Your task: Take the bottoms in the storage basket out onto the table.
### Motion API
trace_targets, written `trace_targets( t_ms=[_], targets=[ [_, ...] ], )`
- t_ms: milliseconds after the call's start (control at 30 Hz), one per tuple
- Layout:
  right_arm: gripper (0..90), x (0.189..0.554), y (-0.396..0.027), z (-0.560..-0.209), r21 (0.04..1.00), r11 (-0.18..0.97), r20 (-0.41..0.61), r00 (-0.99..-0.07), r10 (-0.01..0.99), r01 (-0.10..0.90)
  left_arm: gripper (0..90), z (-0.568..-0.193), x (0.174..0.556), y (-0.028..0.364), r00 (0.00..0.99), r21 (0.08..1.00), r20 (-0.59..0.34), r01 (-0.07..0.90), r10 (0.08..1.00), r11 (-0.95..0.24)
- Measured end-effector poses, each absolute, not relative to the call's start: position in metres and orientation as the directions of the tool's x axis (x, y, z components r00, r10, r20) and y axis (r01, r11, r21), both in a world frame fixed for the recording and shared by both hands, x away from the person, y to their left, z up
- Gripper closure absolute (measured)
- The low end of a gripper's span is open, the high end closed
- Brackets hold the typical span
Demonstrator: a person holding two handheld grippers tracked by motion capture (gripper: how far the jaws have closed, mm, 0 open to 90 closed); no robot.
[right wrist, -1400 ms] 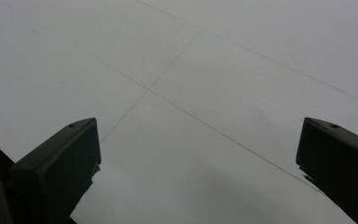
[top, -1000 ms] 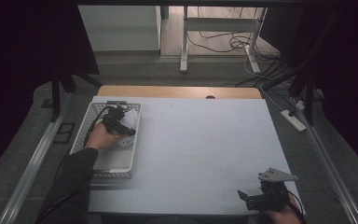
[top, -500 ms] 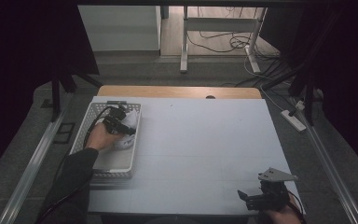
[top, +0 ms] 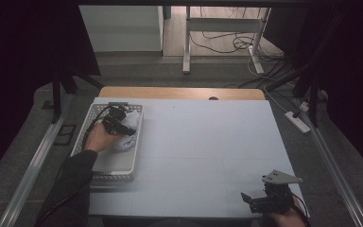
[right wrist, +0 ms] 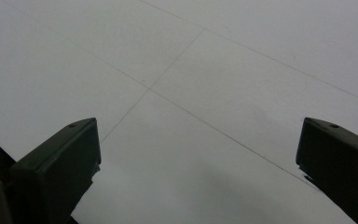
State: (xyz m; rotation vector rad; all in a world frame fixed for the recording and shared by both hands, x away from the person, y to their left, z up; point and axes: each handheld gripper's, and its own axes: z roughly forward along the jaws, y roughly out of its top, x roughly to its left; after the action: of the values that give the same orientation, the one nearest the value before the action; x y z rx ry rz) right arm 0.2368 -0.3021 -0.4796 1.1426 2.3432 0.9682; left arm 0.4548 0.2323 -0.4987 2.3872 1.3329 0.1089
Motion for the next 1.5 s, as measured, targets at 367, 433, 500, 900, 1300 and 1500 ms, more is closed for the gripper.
trace_targets(
  t_ms=[367,433,500,900,1300,1500],
  targets=[
    [0.2,0.237,-0.302,-0.480,0.713,0.439,-0.020,-0.610,0.793,0.547,54.2,-0.475,0.447,0.246,0.532,0.444,-0.127,0.785,0.837,-0.431],
    [0.2,0.237,-0.302,-0.480,0.712,0.440,-0.021,-0.610,0.792,0.547,54.1,-0.471,0.445,0.248,0.532,0.454,-0.127,0.781,0.837,-0.428],
    [0.2,0.237,-0.302,-0.480,0.712,0.440,-0.021,-0.610,0.792,0.547,54.0,-0.468,0.443,0.250,0.535,0.464,-0.119,0.775,0.837,-0.429],
    [0.2,0.237,-0.301,-0.480,0.711,0.441,-0.022,-0.610,0.792,0.548,53.6,-0.444,0.432,0.255,0.547,0.520,-0.119,0.745,0.829,-0.417],
    [0.2,0.237,-0.301,-0.480,0.711,0.443,-0.024,-0.610,0.792,0.547,53.3,-0.423,0.424,0.249,0.568,0.563,-0.097,0.708,0.817,-0.425],
    [0.2,0.237,-0.301,-0.480,0.711,0.443,-0.024,-0.610,0.792,0.547,53.2,-0.416,0.423,0.241,0.584,0.576,-0.086,0.690,0.807,-0.438]
  ],
)
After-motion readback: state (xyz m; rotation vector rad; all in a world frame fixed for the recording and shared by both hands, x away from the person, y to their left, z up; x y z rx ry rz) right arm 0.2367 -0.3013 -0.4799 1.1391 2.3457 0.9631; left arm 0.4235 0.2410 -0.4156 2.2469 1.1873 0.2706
